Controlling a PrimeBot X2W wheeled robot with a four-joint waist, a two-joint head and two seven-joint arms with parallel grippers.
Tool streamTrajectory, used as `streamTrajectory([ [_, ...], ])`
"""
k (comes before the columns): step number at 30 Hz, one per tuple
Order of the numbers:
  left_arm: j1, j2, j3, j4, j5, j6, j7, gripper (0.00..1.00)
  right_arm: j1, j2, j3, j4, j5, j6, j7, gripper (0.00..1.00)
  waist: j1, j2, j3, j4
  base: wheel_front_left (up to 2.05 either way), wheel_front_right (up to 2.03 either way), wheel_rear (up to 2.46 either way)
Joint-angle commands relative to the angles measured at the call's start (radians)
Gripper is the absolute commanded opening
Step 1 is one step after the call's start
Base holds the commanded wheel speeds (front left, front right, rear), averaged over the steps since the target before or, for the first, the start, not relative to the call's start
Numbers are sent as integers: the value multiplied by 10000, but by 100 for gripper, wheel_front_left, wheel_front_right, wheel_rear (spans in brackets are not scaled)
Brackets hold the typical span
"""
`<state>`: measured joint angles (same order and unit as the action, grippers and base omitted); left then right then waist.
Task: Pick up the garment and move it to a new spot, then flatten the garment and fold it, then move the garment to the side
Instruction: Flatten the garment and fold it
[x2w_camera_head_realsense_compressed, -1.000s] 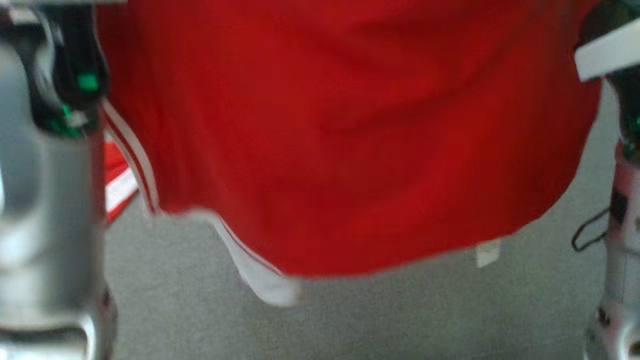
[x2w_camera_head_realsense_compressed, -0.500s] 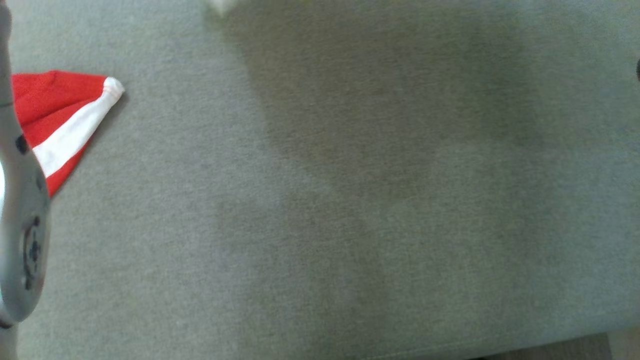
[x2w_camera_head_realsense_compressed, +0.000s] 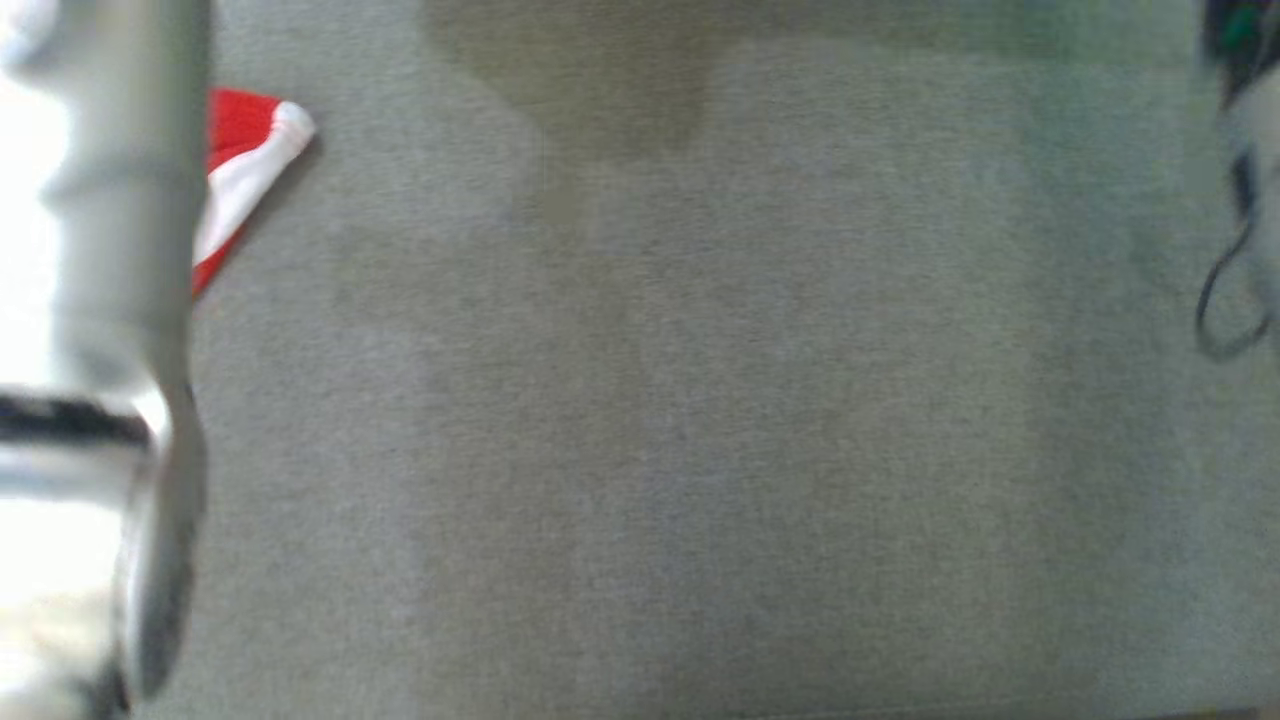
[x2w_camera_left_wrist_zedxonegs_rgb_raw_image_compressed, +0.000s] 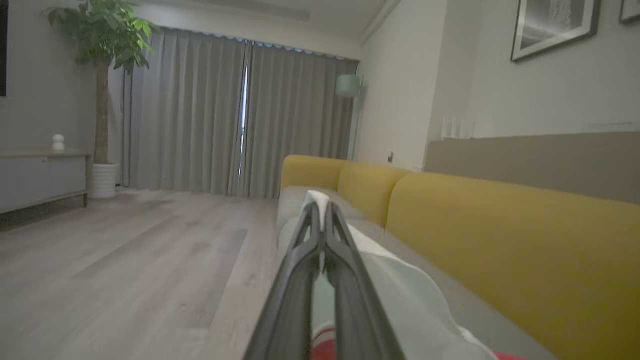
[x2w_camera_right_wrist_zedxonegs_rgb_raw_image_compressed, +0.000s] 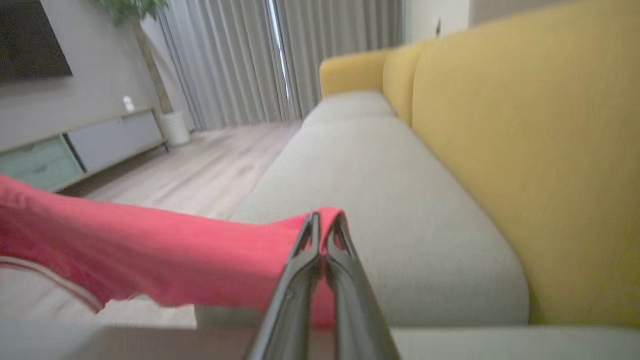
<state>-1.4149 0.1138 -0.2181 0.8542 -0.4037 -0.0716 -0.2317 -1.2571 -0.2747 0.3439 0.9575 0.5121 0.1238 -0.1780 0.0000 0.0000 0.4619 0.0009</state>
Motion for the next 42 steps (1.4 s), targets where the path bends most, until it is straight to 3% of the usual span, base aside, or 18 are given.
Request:
streamTrajectory([
  [1, 86, 437, 17, -248, 46, -34, -101, 0, 182, -84, 187, -167, 185, 69, 118, 0, 0, 0, -48, 132, 0, 0, 0],
  [6, 1904, 690, -279, -424, 161, -243, -227, 0, 1218, -621, 1292, -72, 1117, 69, 1036, 0, 0, 0, -425, 349, 0, 0, 0],
  [12, 4201, 1141, -452, -1155, -127, -426, -158, 0, 2510, -1492, 2664, -1095, 2515, 69, 2177, 0, 0, 0, -1238, 385, 0, 0, 0],
  [22, 7766, 2110, -951, -4413, -495, -492, 1364, 0, 4182, -3181, 4430, -2673, 3710, 69, 2841, 0, 0, 0, -2548, 521, 0, 0, 0],
  [28, 9662, 2890, -1470, -6639, -79, -207, 2273, 0, 5151, -4025, 5104, -3247, 4347, 69, 3219, 0, 0, 0, -3243, 560, 0, 0, 0],
  [42, 12421, 3424, -1796, -9881, -629, 352, 3706, 0, 7004, -5225, 5673, -4712, 5299, 69, 4016, 0, 0, 0, -4497, 613, 0, 0, 0],
])
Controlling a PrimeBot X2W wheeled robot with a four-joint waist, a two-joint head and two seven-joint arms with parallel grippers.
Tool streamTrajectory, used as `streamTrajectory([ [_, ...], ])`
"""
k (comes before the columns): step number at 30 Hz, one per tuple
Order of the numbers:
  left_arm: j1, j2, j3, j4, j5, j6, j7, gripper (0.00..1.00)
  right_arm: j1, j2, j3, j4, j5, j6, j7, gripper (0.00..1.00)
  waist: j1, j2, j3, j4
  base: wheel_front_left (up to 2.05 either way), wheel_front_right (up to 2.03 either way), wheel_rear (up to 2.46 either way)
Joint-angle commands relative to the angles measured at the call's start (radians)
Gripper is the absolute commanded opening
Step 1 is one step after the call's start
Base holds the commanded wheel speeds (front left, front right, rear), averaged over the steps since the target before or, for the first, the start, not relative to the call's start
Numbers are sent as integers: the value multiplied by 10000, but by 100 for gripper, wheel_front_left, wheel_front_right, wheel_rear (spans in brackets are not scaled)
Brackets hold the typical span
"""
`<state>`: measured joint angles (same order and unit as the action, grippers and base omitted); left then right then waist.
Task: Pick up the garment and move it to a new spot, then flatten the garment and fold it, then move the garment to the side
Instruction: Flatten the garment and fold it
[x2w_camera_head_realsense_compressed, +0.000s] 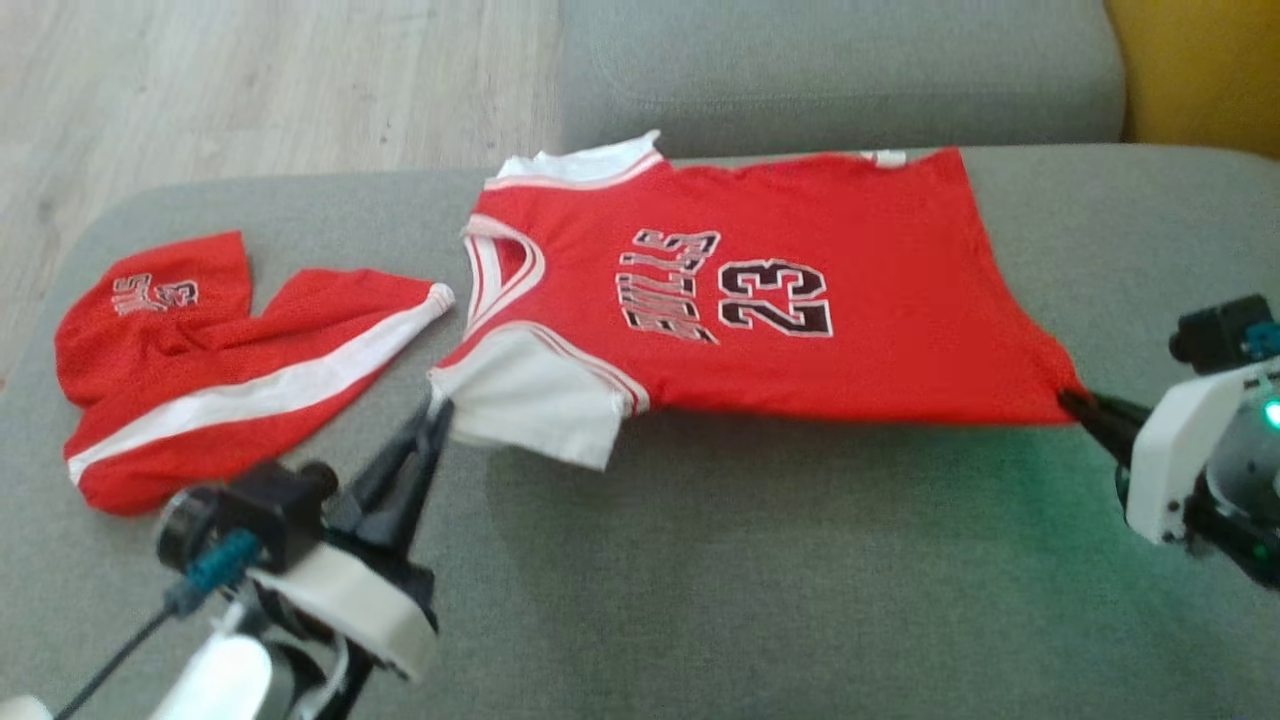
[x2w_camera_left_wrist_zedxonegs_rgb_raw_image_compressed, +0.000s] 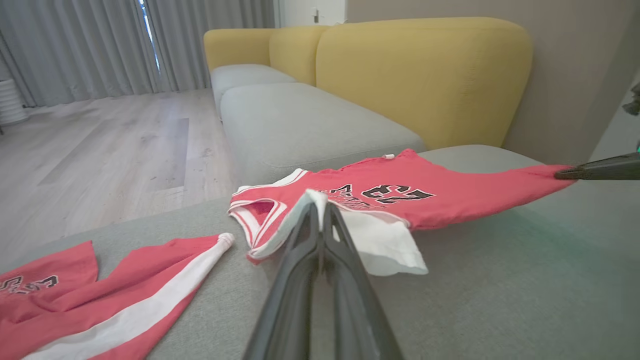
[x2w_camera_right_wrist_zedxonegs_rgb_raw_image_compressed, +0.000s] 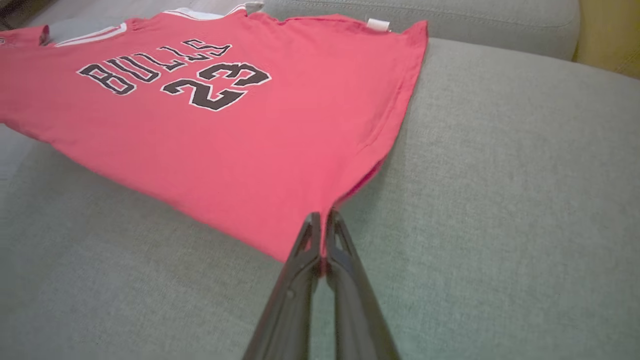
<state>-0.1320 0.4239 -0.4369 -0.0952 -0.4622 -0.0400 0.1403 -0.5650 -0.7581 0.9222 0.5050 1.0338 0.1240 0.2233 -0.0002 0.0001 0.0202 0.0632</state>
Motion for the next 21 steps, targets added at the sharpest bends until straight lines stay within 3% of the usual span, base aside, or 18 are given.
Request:
streamTrajectory([
  [1, -271, 355, 331, -594, -110, -20, 26, 0, 250, -484, -146, -285, 219, 67, 152, 0, 2, -1, -161, -6, 0, 0, 0],
  [11, 155, 970, 48, -1426, 328, -16, 396, 0, 976, -869, -798, -1166, 255, 67, 824, 0, 2, -1, -95, -117, 0, 0, 0],
  [21, -1403, 1220, -347, -116, 1147, -461, 131, 0, 144, -326, -1817, -1150, -804, 67, 1692, 0, 2, -1, 1043, -225, 0, 0, 0],
])
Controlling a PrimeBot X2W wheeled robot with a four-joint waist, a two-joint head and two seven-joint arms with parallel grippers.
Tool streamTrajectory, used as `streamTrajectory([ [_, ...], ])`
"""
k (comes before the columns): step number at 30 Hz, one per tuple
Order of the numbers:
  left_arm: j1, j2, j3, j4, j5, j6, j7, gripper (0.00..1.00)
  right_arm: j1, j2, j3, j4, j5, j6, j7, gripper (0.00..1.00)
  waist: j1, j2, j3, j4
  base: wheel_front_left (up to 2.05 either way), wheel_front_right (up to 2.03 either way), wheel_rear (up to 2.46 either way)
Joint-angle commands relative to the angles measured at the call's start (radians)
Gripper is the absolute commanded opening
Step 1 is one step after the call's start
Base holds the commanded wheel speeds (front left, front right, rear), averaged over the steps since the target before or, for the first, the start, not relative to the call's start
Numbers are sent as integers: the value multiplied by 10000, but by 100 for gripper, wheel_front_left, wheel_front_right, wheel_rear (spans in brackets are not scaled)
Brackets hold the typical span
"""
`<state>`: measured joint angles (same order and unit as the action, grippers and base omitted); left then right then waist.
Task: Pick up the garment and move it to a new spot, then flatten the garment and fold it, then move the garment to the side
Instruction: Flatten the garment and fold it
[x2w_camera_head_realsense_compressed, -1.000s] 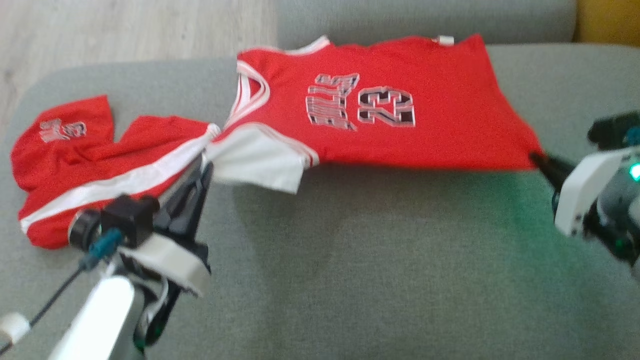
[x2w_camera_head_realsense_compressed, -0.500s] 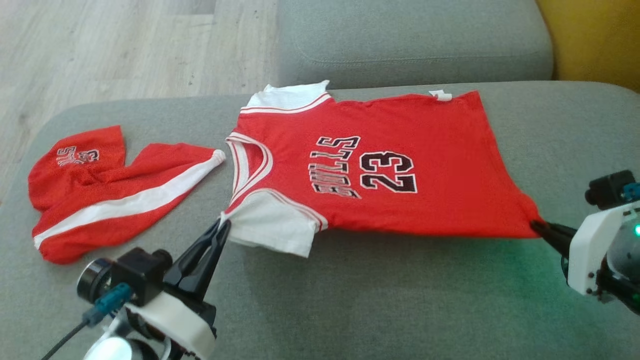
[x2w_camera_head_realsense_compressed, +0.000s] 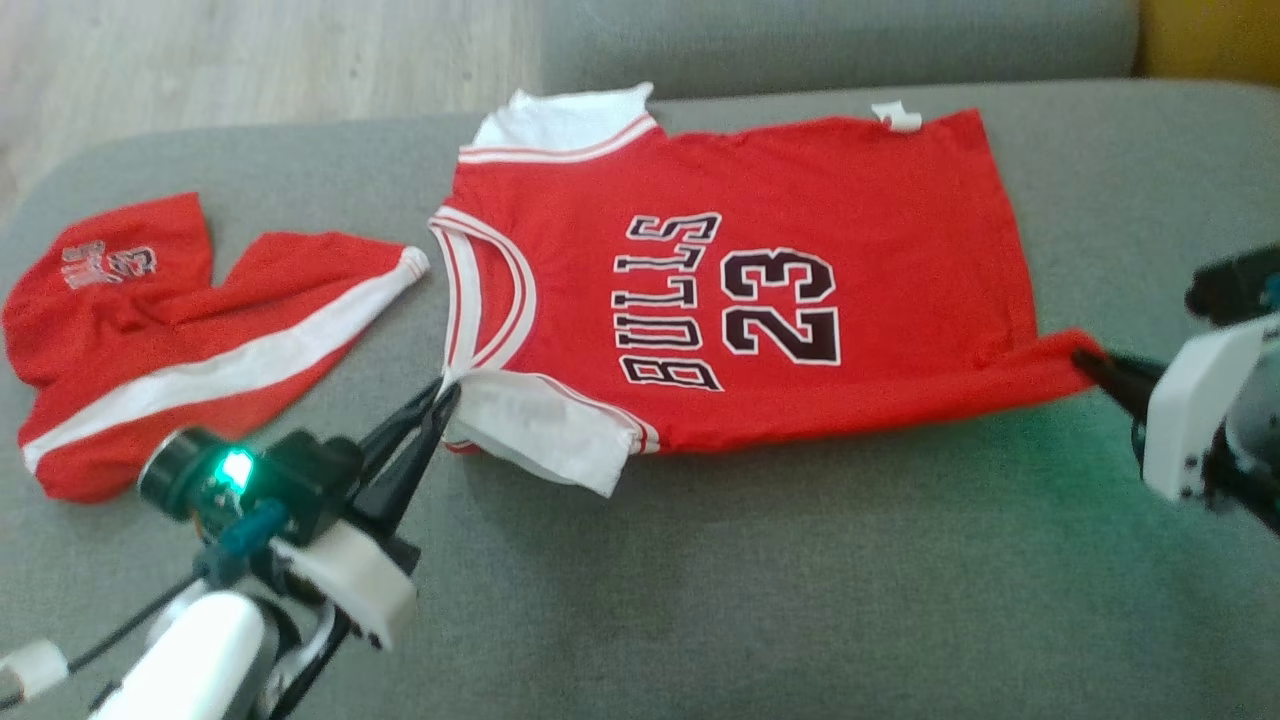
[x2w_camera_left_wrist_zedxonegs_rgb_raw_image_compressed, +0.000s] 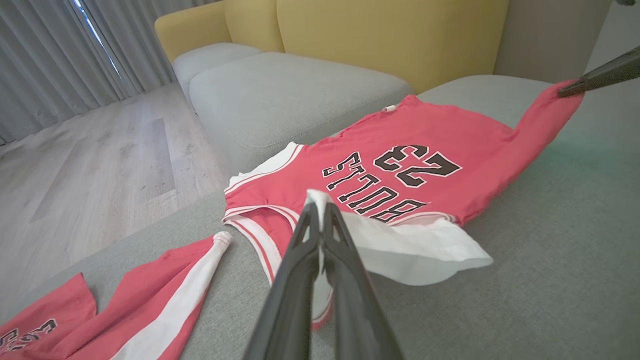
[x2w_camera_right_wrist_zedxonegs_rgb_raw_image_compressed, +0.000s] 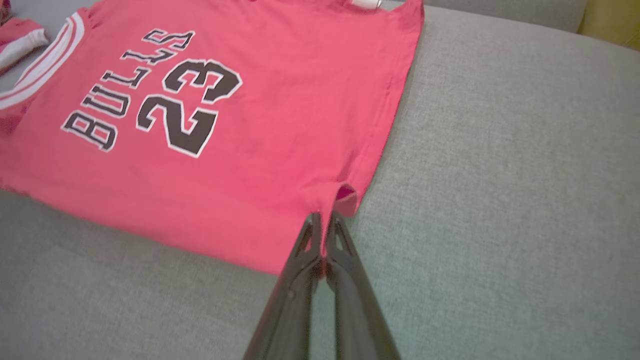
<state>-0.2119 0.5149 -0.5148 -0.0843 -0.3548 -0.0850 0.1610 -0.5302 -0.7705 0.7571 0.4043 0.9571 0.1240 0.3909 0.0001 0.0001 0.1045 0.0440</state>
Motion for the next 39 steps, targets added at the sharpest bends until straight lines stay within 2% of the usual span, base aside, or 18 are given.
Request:
streamTrajectory([
  [1, -794, 314, 403, -58, 130, -45, -123, 0, -281, -98, -299, -89, -46, 67, 114, 0, -1, -1, 293, -35, 0, 0, 0],
  [14, -3764, 206, -313, 2277, 454, -397, -441, 0, -1447, 1044, -1346, 830, -626, 67, 953, 0, -1, -1, 1194, -129, 0, 0, 0],
  [23, -5207, -10, -844, 3751, 446, -442, -833, 0, -2053, 1576, -1564, 1360, -925, 67, 1015, 0, -1, -1, 1607, -339, 0, 0, 0],
  [31, -6166, -226, -1526, 5055, 522, -453, -1116, 0, -2401, 1799, -1461, 1607, -1083, 67, 935, 0, -1, -1, 1903, -466, 0, 0, 0],
  [32, -6263, -275, -1586, 5233, 523, -453, -1117, 6, -2460, 1815, -1439, 1610, -1144, 67, 836, 50, -1, -1, 1930, -471, 0, 0, 0],
  [33, -6359, -334, -1615, 5393, 553, -439, -1178, 97, -2503, 1836, -1425, 1649, -1202, 67, 738, 100, -1, -1, 1955, -474, 0, 0, 0],
  [36, -6516, -672, -1459, 5814, 439, -182, -1578, 100, -2721, 1952, -1514, 1810, -1496, 67, 105, 100, -1, -1, 1993, -489, 0, 0, 0],
  [39, -6581, -1048, -1043, 6113, 190, 351, -2262, 100, -2957, 2254, -1916, 2050, -1684, 67, -975, 100, -1, -1, 1967, -454, 0, 0, 0],
])
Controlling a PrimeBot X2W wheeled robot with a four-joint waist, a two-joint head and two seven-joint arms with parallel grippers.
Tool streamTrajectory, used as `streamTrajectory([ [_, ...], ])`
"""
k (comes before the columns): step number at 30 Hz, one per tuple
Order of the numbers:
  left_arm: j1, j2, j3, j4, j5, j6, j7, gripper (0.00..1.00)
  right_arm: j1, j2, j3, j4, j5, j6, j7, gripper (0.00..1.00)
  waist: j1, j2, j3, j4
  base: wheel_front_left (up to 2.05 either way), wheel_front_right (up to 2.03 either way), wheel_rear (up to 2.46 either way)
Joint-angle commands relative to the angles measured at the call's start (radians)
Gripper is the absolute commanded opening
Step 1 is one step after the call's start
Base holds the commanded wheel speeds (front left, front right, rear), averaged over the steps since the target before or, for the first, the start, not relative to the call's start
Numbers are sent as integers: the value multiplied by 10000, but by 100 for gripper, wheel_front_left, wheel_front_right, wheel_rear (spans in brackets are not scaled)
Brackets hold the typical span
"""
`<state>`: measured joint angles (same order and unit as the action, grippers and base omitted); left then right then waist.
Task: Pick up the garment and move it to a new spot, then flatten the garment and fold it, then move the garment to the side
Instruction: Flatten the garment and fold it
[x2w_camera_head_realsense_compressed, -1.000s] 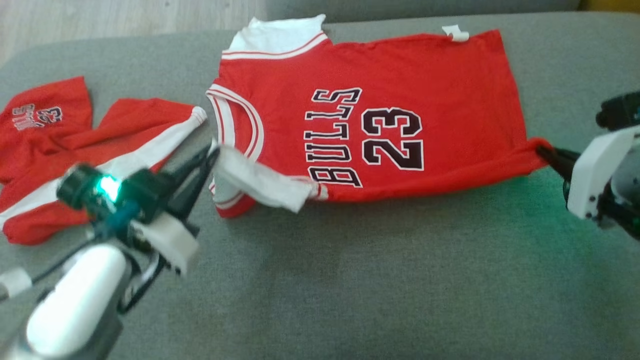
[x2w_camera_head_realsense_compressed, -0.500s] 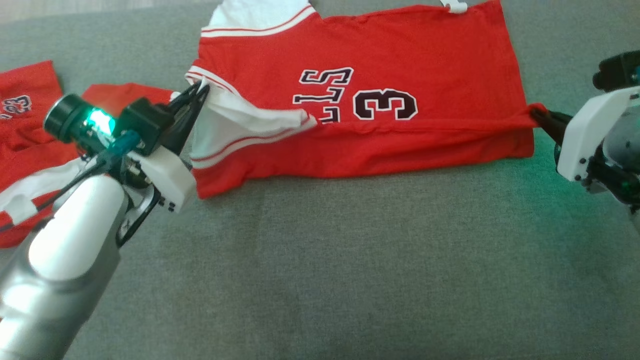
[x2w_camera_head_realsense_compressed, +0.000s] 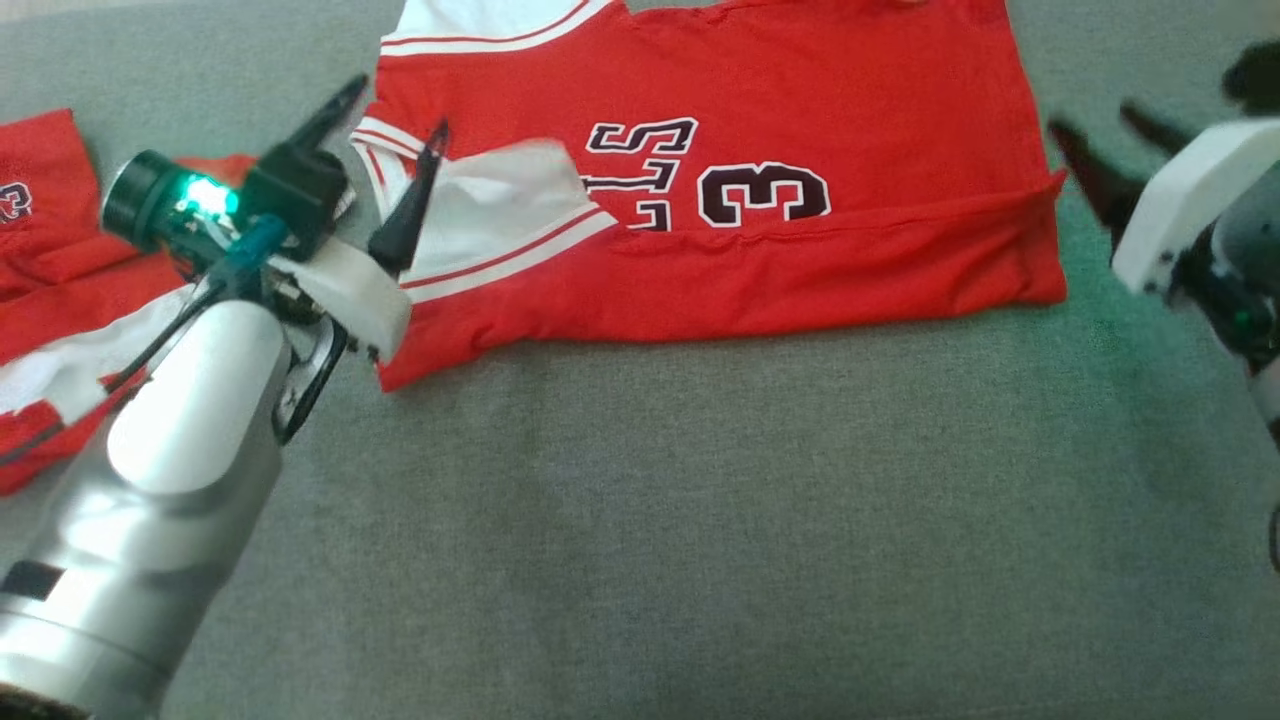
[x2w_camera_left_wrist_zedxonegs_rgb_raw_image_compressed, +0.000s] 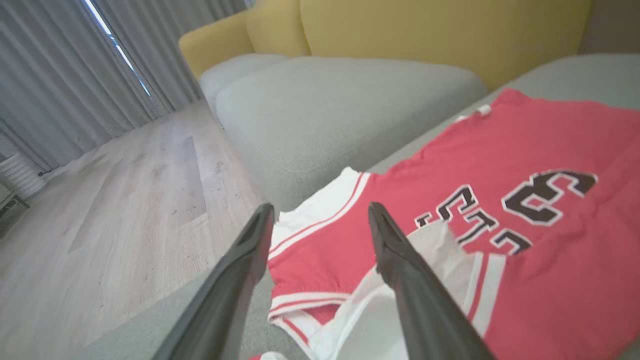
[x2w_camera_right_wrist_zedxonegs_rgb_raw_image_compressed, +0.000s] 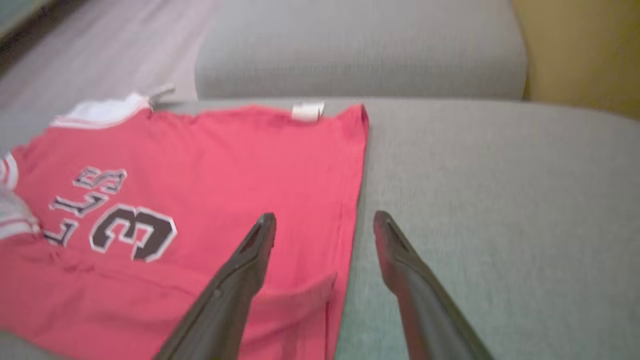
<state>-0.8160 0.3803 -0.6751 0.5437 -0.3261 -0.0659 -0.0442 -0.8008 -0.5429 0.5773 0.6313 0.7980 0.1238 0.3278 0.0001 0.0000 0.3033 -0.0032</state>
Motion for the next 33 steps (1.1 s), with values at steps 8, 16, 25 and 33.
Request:
streamTrajectory([
  [8, 70, -474, 1831, -380, -913, 1517, -1945, 100, -76, 737, -1128, -303, -577, 69, -3592, 100, -1, 0, -539, 113, 0, 0, 0],
  [16, 1846, -1095, 2595, -1998, -1149, 2113, -2169, 100, 1461, 1848, -2310, -576, -1788, 69, -5415, 100, -1, 0, -1186, 161, 0, 0, 0],
  [25, 3810, -1845, 3359, -3060, -629, 2365, -2174, 100, 3440, 3639, -4498, -1770, -3915, 69, -5858, 100, -1, 0, -1301, 87, 0, 0, 0],
  [33, 4717, -2547, 3840, -2240, -702, 1962, -2174, 100, 4817, 4753, -5418, -2613, -5307, 69, -5811, 100, -1, 0, -1043, -103, 0, 0, 0],
])
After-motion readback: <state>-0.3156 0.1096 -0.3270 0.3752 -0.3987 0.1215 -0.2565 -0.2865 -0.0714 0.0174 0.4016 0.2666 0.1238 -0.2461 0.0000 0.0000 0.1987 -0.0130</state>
